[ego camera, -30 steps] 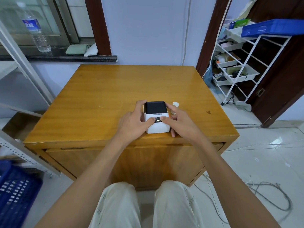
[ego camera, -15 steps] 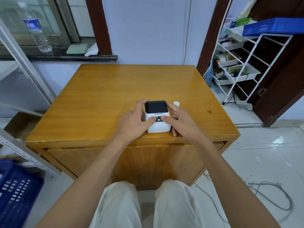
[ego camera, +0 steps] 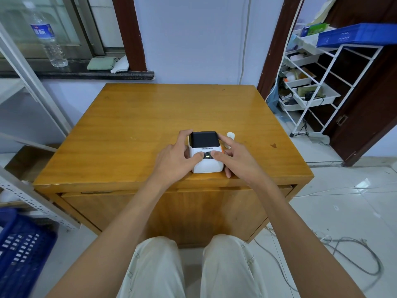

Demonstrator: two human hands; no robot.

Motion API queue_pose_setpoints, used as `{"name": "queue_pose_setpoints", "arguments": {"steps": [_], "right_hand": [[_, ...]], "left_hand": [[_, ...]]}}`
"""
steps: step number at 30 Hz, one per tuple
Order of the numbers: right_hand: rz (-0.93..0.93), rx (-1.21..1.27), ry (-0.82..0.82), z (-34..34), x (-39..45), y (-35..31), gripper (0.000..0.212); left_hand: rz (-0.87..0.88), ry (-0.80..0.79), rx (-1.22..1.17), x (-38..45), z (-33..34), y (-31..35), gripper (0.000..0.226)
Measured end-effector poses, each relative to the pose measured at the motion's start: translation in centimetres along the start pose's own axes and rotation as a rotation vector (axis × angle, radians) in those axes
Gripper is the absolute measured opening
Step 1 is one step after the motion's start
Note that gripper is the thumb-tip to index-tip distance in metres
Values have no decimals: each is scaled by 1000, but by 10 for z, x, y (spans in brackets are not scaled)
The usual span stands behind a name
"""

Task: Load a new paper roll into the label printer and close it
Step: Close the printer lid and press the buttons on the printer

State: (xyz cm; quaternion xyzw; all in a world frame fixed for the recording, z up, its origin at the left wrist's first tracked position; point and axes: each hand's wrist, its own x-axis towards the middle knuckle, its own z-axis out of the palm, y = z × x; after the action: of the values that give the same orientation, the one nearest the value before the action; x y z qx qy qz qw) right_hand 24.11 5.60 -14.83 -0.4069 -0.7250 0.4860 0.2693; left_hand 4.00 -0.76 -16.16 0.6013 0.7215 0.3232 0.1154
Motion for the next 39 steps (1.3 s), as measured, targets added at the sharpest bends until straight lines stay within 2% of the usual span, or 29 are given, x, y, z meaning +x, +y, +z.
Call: {"name": "queue_pose_setpoints", "arguments": {"steps": [19, 26, 39], "right_hand": [[-26, 8, 2, 0, 1, 2, 66], [-9, 7, -3, 0, -1, 0, 66], [-11, -1, 1, 1, 0, 1, 66]], "left_hand": [[-6, -3, -4, 0, -1, 1, 72], [3, -4, 5, 0, 0, 0, 80], [13, 5, 10, 0, 0, 0, 73]]}}
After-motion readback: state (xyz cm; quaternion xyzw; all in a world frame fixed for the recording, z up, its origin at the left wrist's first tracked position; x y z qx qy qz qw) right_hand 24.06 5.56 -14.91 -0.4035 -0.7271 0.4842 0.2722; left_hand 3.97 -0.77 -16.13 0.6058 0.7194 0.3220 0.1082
